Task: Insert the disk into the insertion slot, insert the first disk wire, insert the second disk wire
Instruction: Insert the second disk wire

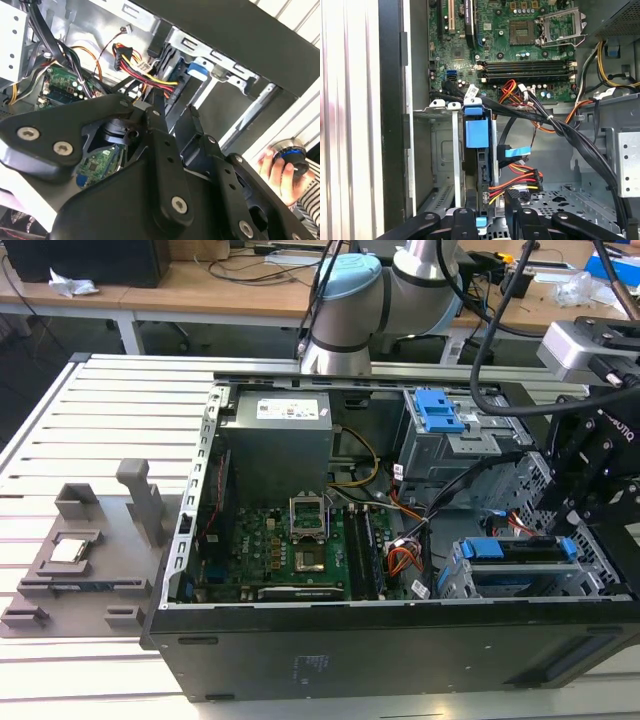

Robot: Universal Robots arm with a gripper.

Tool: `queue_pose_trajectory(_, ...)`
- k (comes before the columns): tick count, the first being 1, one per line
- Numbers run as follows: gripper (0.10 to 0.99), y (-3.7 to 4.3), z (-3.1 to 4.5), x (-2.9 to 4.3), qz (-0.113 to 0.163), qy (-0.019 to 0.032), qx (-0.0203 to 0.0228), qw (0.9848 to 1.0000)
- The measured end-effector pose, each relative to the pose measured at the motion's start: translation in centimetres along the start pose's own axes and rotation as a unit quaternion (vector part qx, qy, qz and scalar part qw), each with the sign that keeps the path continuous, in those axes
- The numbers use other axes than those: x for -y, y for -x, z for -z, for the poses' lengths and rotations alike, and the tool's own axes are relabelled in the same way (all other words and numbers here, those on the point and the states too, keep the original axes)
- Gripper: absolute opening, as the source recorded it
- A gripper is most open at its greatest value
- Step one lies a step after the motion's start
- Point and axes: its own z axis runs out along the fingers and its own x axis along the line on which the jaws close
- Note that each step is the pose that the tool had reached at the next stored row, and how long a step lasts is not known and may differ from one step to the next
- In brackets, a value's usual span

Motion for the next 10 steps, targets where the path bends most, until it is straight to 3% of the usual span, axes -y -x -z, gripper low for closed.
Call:
queue_pose_trajectory(2, 0.361, 0.47, -0.23, -0.84, 0.000, -0.0001, -0.0032, 1.0000)
queue_pose_trajectory(5, 0.361, 0.87, -0.91, -2.94, -0.001, -0.0006, -0.0108, 0.9999)
queue_pose_trajectory(6, 0.361, 0.95, -1.08, -3.34, -0.001, -0.0007, -0.0125, 0.9999)
queue_pose_trajectory(8, 0.361, 1.08, -1.37, -3.73, -0.001, -0.0008, -0.0156, 0.9999)
queue_pose_trajectory(10, 0.361, 1.24, -1.57, -3.82, -0.001, -0.0013, -0.0252, 0.9997)
